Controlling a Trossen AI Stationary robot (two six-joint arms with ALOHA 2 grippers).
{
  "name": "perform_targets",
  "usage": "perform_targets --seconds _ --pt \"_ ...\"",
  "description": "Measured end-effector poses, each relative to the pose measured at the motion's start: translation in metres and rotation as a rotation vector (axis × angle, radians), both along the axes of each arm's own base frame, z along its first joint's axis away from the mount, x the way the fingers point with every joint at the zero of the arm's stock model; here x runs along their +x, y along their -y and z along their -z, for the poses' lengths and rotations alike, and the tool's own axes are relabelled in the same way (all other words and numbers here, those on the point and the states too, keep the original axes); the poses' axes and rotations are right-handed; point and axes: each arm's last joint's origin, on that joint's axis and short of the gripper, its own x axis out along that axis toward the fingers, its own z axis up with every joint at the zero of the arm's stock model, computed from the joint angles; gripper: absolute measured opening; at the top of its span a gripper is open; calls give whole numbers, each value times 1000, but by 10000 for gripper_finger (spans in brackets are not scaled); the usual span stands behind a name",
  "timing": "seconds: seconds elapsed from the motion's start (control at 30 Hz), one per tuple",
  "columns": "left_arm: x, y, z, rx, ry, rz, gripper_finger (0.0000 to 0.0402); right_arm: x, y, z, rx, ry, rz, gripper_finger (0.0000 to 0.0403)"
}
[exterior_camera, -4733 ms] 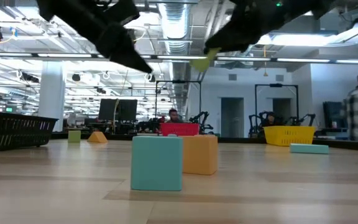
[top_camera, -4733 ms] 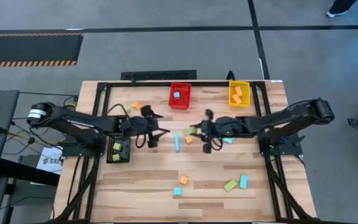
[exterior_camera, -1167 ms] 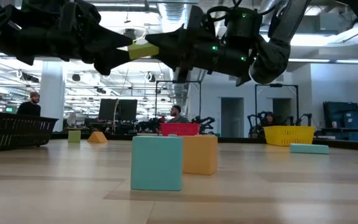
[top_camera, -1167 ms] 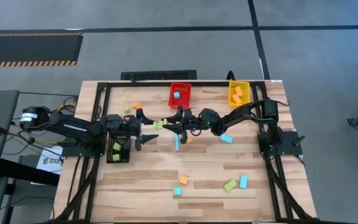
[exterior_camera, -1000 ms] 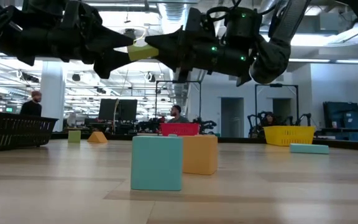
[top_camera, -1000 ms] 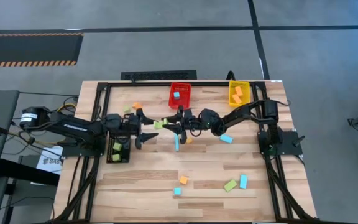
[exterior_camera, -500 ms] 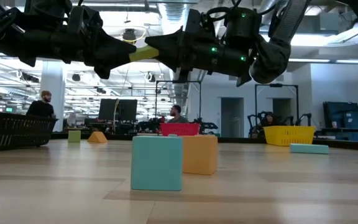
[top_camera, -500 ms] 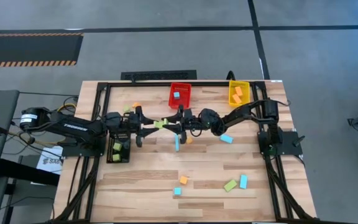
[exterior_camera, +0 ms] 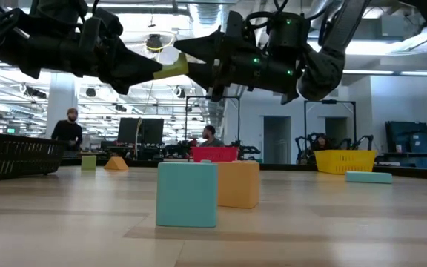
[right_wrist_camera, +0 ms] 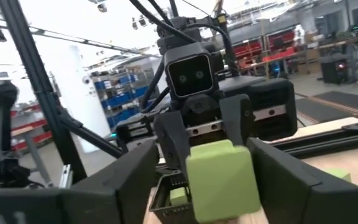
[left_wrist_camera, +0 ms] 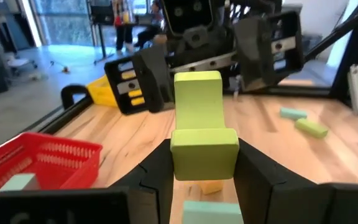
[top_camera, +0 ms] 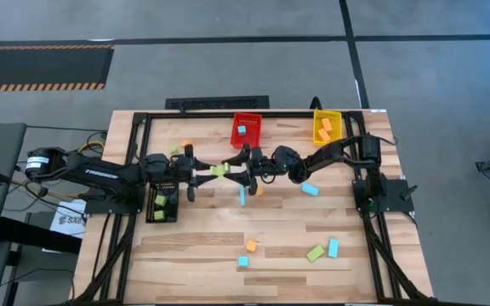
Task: Sort & place blocks by color
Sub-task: Put the green block into the black bin, then put the orange block into the yellow bin
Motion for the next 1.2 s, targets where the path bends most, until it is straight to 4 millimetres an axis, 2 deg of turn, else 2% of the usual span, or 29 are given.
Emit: perform_targets --seconds 0.13,0.23,0.37,0.43,0.57,0.67,0.9,1.0,1.2 --pt "0 0 -20 13 -121 -9 102 -3 7 -6 15 0 -73 294" --pt "-5 0 -46 -3 -278 -32 102 -7 15 -17 36 -8 -128 300" --pt "-22 3 -76 -159 -567 -103 102 -13 20 -30 40 -80 -180 301" --pt "-34 8 -84 -272 -708 -168 102 -15 18 -33 25 -141 -182 302" --pt "-56 19 -76 -487 -929 -339 102 -18 9 -36 -6 -239 -183 302" --pt "-73 27 -64 -585 -1085 -469 102 -19 2 -33 -24 -308 -187 302" --pt "-81 42 -50 -672 -1171 -511 106 -18 -13 -28 -70 -371 -219 302" --pt "-75 44 -49 -658 -1161 -482 132 -19 -17 -25 -74 -400 -228 302" --pt "-66 44 -45 -588 -1169 -438 218 -19 -17 -21 -68 -442 -233 302"
